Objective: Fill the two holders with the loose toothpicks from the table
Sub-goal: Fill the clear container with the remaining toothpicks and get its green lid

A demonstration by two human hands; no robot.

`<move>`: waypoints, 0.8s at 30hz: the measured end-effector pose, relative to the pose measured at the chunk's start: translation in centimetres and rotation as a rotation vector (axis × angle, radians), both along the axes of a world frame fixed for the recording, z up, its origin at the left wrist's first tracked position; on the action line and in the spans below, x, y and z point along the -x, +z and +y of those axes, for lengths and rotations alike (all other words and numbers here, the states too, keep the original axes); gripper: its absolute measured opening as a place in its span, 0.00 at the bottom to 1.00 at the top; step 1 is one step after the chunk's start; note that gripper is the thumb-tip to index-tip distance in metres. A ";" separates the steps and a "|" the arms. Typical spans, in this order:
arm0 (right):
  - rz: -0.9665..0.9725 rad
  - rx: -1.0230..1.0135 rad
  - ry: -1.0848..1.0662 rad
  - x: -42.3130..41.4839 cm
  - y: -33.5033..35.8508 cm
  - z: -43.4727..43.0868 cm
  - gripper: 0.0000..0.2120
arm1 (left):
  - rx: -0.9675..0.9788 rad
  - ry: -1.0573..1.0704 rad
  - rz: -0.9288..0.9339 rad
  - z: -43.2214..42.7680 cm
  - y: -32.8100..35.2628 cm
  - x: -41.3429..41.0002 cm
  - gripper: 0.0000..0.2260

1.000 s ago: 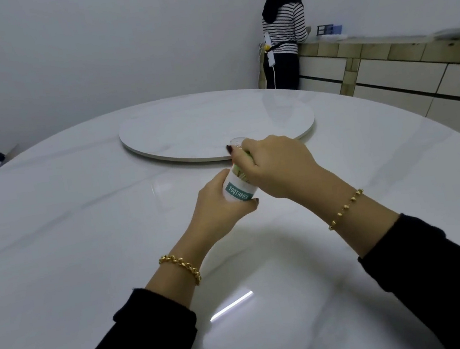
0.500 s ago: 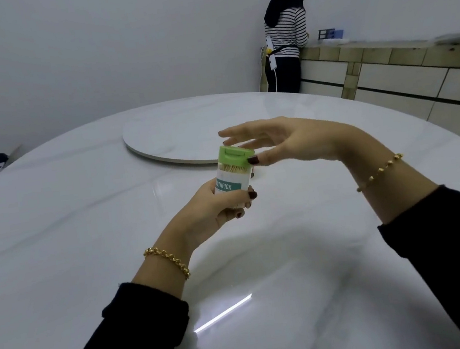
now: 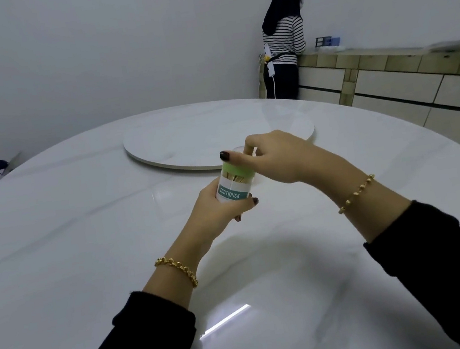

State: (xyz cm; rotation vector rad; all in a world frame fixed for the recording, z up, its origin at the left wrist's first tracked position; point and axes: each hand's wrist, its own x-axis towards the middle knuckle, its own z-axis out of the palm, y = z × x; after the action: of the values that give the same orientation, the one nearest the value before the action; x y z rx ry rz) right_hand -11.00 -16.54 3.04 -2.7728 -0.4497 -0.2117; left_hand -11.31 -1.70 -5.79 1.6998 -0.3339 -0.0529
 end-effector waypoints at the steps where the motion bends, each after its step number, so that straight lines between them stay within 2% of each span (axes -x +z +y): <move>1: 0.081 -0.059 0.024 0.0 0.4 -0.3 0.39 | 0.024 -0.019 0.013 0.1 0.0 0.0 0.11; 6: 0.445 -0.376 0.305 -1.1 1.7 -2.8 0.21 | 0.173 -0.109 0.101 0.4 -0.1 -0.1 0.18; 8: 0.542 -0.456 0.408 -1.7 1.7 -3.4 0.26 | 0.189 -0.131 0.120 0.3 0.0 -0.1 0.18; 10: 0.565 -0.441 0.454 -1.9 1.6 -3.2 0.26 | 0.181 -0.147 0.128 0.2 0.0 0.0 0.19; 13: 0.482 -0.358 0.401 -1.9 1.4 -2.6 0.21 | 0.146 -0.120 0.135 0.2 -0.2 0.0 0.17; 16: 0.293 -0.222 0.236 -1.7 1.2 -1.5 0.14 | 0.010 -0.004 0.051 0.0 0.0 0.0 0.12; 20: 0.040 -0.115 0.134 -1.3 -0.5 0.1 0.21 | -0.054 0.104 -0.025 0.0 0.2 0.0 0.13; 24: -0.102 -0.093 0.210 -0.9 -1.6 0.0 0.20 | -0.089 -0.050 0.017 0.4 0.9 0.3 0.11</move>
State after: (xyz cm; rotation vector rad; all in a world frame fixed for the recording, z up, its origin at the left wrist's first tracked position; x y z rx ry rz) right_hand -10.09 -16.50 1.46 -2.6088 -0.7326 -0.3162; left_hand -11.65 -1.32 -4.91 1.7779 -0.3658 -0.1203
